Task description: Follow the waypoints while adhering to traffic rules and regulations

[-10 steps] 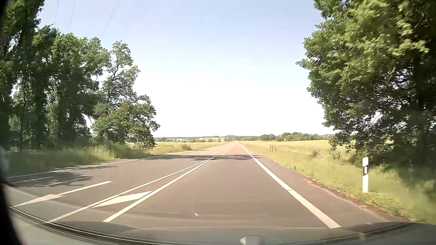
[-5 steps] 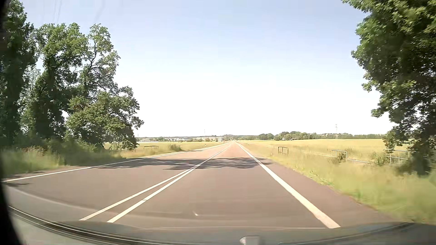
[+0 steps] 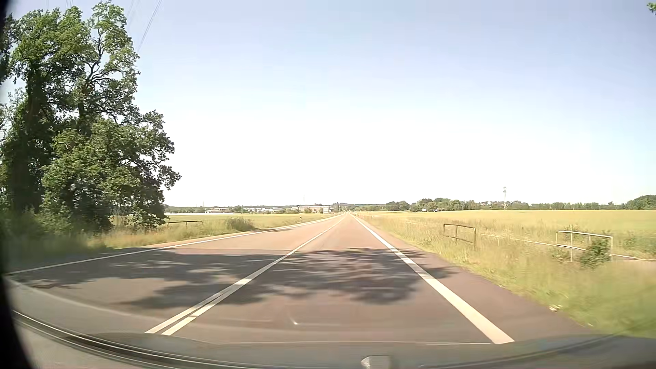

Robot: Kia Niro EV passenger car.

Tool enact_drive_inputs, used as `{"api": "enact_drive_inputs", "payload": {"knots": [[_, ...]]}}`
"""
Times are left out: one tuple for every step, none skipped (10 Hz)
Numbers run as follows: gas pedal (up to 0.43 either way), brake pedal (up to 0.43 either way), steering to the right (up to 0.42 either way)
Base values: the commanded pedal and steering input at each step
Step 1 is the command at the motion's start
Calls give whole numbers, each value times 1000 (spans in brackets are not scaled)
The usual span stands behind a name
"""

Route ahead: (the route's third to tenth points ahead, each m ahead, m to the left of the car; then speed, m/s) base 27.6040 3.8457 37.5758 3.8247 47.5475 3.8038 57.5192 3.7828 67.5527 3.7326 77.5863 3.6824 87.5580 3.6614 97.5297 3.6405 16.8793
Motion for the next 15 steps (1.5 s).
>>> {"api": "enact_drive_inputs", "payload": {"knots": [[358, 30, 3], [358, 30, 2], [358, 30, 0], [358, 30, -1], [358, 30, -3], [358, 30, -3], [358, 30, -3], [358, 30, -3], [358, 30, -3], [358, 30, -2], [358, 30, -3], [358, 30, -2], [358, 30, -2], [358, 30, -2], [358, 30, -2]]}}
